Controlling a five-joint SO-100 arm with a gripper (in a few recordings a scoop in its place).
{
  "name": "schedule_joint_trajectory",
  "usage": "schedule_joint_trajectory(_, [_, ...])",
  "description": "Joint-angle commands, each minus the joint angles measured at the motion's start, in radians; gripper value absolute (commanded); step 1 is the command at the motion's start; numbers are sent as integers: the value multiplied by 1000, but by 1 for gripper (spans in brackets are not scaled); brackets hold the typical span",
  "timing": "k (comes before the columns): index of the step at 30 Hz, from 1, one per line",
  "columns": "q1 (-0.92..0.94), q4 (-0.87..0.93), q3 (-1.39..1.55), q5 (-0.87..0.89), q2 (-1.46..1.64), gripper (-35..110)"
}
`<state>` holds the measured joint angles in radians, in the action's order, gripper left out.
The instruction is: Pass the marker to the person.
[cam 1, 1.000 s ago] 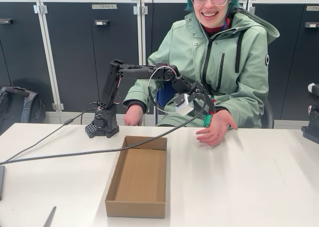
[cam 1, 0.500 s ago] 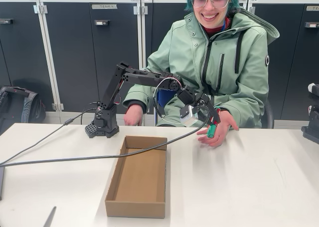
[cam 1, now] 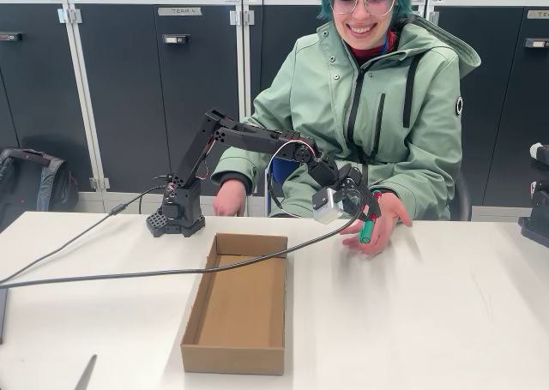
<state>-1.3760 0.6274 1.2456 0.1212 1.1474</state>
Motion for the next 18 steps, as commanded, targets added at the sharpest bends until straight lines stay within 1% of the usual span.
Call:
schedule_joint_trajectory(1, [-17,-15,-25,-8,21,8])
schedule_joint_trajectory(3, [-17,-9,-31,-9,21,20])
schedule_joint_trajectory(5, [-14,0,-41,-3,21,25])
schedule_joint_trajectory(11, [-9,9,-49,8,21,29])
schedule_joint_trajectory(18, [-6,15,-52,8,21,30])
